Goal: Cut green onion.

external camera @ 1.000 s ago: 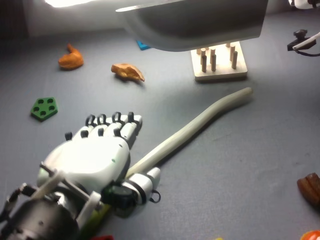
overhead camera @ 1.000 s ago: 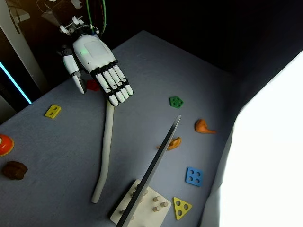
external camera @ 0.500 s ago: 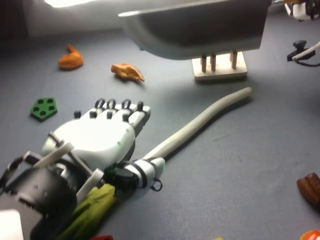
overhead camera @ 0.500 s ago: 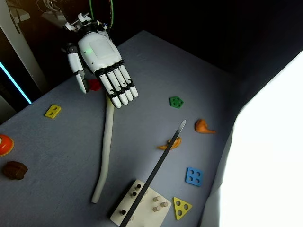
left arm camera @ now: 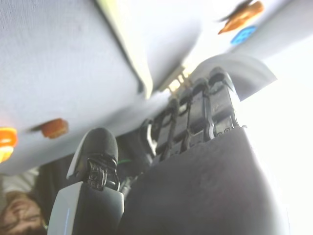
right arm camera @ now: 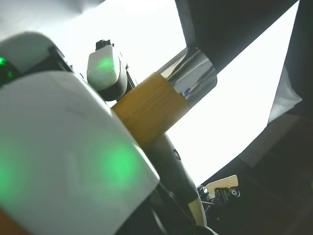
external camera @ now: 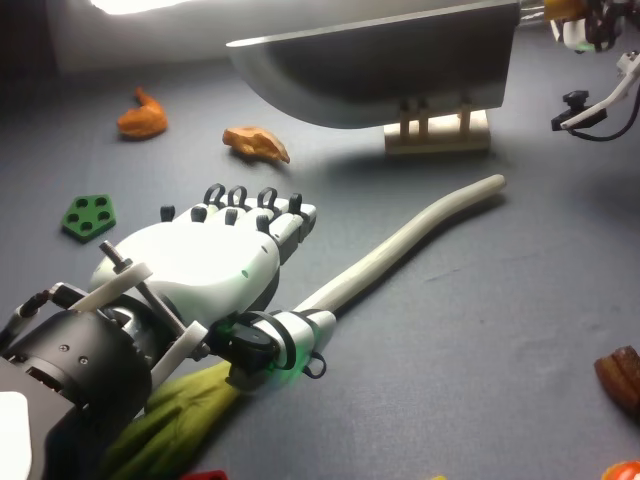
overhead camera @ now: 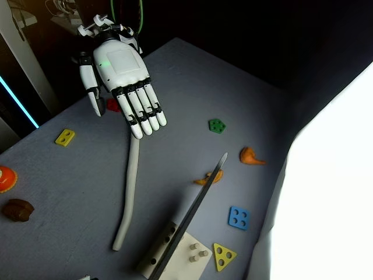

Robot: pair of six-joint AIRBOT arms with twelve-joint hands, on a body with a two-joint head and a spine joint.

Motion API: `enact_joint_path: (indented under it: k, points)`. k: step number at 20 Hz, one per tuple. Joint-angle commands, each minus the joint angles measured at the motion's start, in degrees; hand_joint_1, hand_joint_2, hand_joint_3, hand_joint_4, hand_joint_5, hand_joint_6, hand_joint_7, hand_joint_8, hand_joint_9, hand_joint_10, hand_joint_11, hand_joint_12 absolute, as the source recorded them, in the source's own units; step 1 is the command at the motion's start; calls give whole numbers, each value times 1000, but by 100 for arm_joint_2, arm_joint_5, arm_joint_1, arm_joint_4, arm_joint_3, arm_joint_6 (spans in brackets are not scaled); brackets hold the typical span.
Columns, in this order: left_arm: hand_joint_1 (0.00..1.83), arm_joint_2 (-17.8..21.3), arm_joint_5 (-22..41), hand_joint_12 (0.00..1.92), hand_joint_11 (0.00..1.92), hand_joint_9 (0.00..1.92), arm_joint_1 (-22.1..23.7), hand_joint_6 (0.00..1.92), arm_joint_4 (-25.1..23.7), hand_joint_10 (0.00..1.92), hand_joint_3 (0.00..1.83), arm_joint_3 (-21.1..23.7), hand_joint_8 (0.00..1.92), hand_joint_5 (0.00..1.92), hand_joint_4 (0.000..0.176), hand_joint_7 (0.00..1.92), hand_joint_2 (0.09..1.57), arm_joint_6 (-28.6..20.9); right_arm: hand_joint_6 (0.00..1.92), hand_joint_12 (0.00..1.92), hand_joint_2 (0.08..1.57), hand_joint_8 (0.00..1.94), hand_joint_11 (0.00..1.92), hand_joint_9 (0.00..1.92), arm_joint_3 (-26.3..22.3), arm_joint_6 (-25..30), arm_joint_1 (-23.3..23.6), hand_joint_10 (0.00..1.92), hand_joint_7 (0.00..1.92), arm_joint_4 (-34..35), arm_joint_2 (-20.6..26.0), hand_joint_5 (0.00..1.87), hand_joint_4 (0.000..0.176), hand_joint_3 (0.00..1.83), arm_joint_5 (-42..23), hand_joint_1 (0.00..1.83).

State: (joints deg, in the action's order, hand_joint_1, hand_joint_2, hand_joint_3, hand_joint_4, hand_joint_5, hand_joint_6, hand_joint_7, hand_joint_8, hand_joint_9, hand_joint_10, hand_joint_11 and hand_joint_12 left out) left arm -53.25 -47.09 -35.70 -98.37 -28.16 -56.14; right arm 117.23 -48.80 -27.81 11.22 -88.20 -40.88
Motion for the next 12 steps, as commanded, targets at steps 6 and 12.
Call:
enact_joint_path:
  k: [6,12]
  points:
    - [287,128,-60,24,17,3,173,4,-395,1,0,5,3,48,0,38,1404,4,1921,1921,782,1941,1658,1589,57,62,-54,1921,1537,212,-59,1364,176,804,-820,1589]
    - [230,80,157,20,11,0,243,7,-401,0,0,-4,2,21,0,10,1420,358,1921,1921,757,1941,1677,1611,56,65,-167,1921,1560,361,-119,1391,176,863,-896,1550]
